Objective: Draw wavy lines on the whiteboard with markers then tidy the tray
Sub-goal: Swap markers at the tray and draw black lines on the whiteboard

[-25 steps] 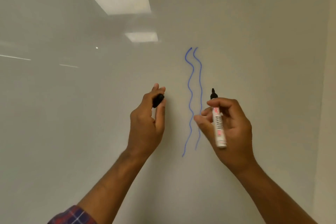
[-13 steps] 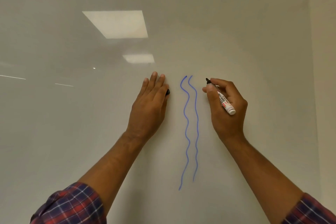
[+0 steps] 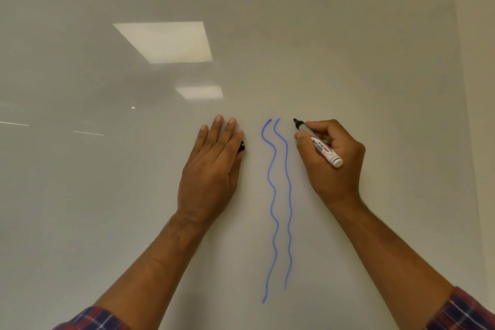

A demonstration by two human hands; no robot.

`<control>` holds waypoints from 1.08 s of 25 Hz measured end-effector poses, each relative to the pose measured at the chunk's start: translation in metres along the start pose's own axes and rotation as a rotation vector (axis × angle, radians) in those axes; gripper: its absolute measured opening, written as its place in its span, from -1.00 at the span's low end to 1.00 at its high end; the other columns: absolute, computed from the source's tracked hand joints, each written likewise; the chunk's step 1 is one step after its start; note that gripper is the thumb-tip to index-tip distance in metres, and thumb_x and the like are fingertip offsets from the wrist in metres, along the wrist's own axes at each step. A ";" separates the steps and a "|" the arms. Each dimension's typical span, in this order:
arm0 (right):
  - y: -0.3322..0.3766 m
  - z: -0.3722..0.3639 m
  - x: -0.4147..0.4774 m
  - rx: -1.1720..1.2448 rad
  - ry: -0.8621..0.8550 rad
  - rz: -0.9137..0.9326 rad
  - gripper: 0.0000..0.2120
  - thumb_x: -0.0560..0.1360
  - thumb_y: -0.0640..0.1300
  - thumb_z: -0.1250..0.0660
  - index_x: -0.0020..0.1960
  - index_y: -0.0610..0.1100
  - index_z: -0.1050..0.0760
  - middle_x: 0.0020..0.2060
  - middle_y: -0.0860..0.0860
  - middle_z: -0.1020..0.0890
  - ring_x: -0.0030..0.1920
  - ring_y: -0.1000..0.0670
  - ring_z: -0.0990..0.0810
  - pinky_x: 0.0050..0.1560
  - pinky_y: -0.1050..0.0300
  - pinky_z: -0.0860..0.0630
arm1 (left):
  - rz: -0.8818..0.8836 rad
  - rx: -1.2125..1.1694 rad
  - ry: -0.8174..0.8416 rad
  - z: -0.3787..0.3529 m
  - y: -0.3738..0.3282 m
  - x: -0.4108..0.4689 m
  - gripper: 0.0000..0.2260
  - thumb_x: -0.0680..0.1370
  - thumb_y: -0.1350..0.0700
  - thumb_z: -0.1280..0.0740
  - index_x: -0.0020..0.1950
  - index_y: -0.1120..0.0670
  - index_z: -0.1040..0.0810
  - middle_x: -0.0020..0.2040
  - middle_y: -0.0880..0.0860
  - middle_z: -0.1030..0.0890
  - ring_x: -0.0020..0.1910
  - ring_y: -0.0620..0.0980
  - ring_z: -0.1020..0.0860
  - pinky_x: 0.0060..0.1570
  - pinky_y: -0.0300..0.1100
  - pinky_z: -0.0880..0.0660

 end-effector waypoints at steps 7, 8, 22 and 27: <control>0.007 -0.003 -0.001 -0.018 0.065 -0.014 -0.93 0.49 -0.33 -0.48 -0.08 -0.20 -0.64 -0.31 0.07 -0.65 -0.37 0.12 -0.56 -0.36 0.27 -0.44 | -0.005 0.007 -0.002 0.000 -0.001 0.000 -0.64 0.74 0.14 -0.31 0.51 0.24 -0.50 0.55 0.18 -0.47 0.59 0.20 -0.38 0.57 0.21 -0.33; 0.006 -0.001 -0.006 -0.030 0.086 -0.020 -0.94 0.48 -0.33 -0.49 -0.09 -0.21 -0.64 -0.32 0.01 -0.66 -0.37 0.07 -0.57 -0.36 0.18 -0.46 | -0.005 0.008 -0.004 0.000 -0.001 0.000 -0.64 0.74 0.14 -0.31 0.51 0.24 -0.50 0.55 0.18 -0.47 0.59 0.20 -0.38 0.57 0.22 -0.34; -0.029 0.053 -0.142 -0.194 0.240 -0.144 -0.98 0.48 -0.16 -0.48 -0.13 -0.09 -0.65 -0.32 0.08 -0.66 -0.33 0.03 -0.62 -0.28 -0.02 -0.57 | -0.001 0.008 -0.007 0.001 -0.002 -0.003 -0.65 0.75 0.15 -0.30 0.50 0.26 -0.50 0.53 0.21 -0.48 0.58 0.22 -0.39 0.56 0.24 -0.33; -0.037 0.072 -0.184 -0.236 0.267 -0.191 -0.92 0.45 -0.07 -0.44 -0.17 -0.06 -0.64 -0.35 0.11 -0.63 -0.33 0.07 -0.60 -0.27 0.06 -0.56 | -0.001 0.011 -0.004 0.000 -0.001 -0.003 -0.66 0.76 0.14 -0.28 0.50 0.26 -0.51 0.53 0.22 -0.48 0.58 0.23 -0.38 0.57 0.24 -0.32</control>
Point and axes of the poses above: each hand's wrist, its own x-axis towards the middle knuckle, its own z-axis out of the back of the hand, y = z × x, the point moved 9 cm from there along x, towards the middle knuckle
